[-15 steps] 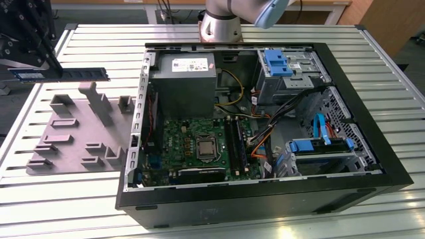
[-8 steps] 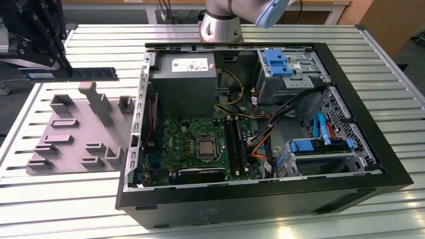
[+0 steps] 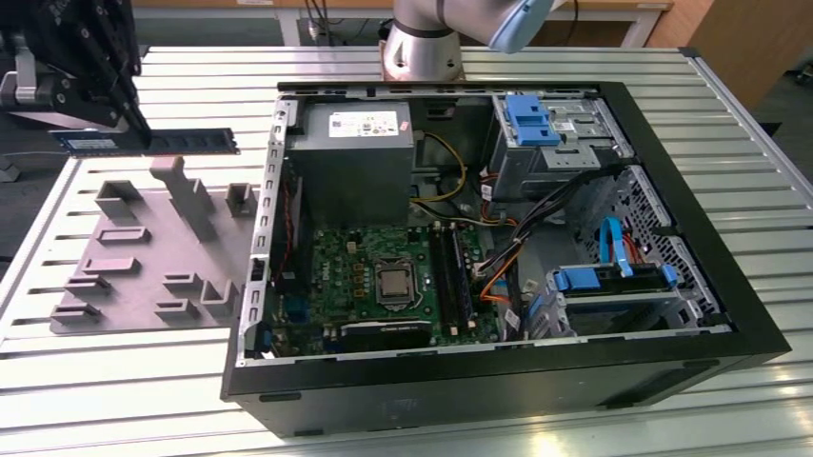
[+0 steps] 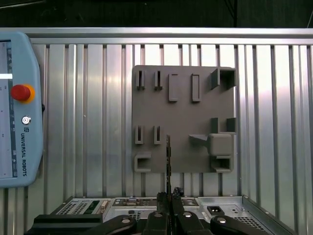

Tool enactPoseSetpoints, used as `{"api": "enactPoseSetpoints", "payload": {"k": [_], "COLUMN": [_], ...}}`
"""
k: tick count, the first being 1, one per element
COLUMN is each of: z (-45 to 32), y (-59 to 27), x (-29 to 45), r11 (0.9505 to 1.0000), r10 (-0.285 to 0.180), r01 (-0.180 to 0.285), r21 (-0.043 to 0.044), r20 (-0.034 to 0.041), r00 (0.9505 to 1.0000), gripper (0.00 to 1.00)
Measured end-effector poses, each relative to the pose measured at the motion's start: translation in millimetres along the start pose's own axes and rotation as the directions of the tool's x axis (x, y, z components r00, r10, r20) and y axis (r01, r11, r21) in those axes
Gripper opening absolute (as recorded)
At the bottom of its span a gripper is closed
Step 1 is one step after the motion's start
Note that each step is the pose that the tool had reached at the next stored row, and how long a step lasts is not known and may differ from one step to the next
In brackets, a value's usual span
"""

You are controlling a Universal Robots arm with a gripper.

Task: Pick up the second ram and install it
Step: 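Pick up the second ram and move it above second insertion slot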

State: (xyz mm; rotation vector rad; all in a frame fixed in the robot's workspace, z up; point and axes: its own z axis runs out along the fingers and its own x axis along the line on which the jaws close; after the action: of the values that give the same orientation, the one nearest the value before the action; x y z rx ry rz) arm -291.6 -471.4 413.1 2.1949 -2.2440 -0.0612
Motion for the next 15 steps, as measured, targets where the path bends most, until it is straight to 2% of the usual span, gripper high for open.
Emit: {"api": "enactPoseSetpoints", "payload": {"k": [15], "z": [-0.4], "y": [-15.5], "x": [-0.4], "r11": [1.0000], "r10": [0.000], "r01": [0.000], "r21": [0.0000], "r20": [0.0000], "r00": [1.0000], "gripper": [0.14]}}
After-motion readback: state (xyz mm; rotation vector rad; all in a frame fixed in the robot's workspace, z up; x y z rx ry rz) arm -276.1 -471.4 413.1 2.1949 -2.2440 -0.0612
